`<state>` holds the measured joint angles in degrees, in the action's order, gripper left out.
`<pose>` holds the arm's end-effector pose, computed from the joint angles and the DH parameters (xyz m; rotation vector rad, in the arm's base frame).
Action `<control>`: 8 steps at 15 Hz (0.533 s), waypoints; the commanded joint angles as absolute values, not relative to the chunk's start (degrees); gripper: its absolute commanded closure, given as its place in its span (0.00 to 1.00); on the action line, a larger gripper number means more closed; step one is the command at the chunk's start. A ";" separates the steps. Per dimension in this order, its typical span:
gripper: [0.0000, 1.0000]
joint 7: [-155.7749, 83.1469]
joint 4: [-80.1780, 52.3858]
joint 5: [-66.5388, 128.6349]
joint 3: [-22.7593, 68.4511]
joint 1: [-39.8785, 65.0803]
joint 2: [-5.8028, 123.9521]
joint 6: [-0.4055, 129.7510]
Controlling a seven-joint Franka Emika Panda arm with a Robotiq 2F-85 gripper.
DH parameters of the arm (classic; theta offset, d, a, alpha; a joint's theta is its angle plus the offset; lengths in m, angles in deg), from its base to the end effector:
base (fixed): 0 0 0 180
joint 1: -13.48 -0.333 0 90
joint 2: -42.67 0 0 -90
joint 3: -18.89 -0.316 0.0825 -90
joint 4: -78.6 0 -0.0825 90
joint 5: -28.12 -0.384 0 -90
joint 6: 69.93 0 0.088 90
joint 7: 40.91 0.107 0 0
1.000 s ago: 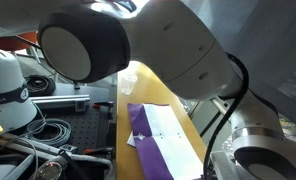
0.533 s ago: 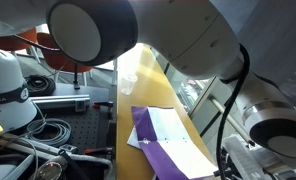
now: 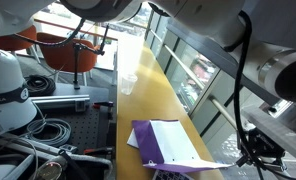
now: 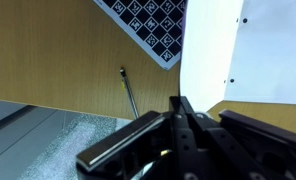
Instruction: Fold the purple folder
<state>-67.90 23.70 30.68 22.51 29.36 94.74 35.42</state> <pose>0.7365 -0.2453 0.3206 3.0545 0.2553 -0.0937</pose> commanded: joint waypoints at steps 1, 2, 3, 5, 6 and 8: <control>1.00 -66.19 18.59 34.04 24.04 26.33 89.01 35.87; 1.00 -65.91 17.63 34.62 24.10 25.61 88.03 36.07; 1.00 -65.56 16.40 35.12 24.06 24.94 87.04 36.30; 1.00 -64.91 13.13 35.99 23.90 23.71 85.25 36.99; 1.00 -64.59 11.08 36.45 23.90 23.13 84.38 37.75; 1.00 -63.91 7.61 36.93 23.70 22.18 82.99 38.63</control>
<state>-65.23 15.25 35.14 23.15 23.85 87.16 36.08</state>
